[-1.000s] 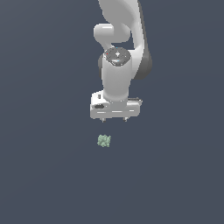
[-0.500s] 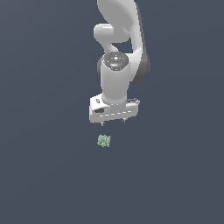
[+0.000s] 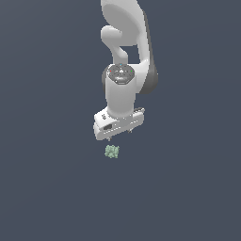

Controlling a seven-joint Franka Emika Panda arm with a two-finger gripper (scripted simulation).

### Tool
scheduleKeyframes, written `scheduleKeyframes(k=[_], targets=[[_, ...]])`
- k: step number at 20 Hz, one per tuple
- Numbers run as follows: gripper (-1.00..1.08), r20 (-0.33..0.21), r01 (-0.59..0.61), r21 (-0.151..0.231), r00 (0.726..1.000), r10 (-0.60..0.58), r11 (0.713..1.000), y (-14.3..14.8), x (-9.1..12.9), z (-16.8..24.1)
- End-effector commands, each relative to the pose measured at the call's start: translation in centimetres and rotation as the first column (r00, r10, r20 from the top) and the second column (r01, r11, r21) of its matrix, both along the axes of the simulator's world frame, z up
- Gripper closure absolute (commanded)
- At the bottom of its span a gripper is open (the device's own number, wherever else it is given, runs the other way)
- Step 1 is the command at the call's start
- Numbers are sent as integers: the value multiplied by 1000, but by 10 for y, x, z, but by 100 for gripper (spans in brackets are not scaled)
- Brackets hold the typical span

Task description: Pick up the object and move it to a goal position.

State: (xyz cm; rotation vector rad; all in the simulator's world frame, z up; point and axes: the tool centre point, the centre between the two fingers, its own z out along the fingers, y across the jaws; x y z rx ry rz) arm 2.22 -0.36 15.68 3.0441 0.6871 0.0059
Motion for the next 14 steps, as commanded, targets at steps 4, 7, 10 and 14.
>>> scheduleKeyframes(k=[4, 7, 10, 14], targets=[[-92, -6, -146, -1, 989, 146, 989, -6, 4, -10], [-92, -9, -223, -1, 975, 223, 975, -9, 6, -16], [-92, -11, -299, 0, 954, 299, 954, -12, 8, -22], [-92, -14, -397, 2, 918, 397, 918, -16, 11, -29]])
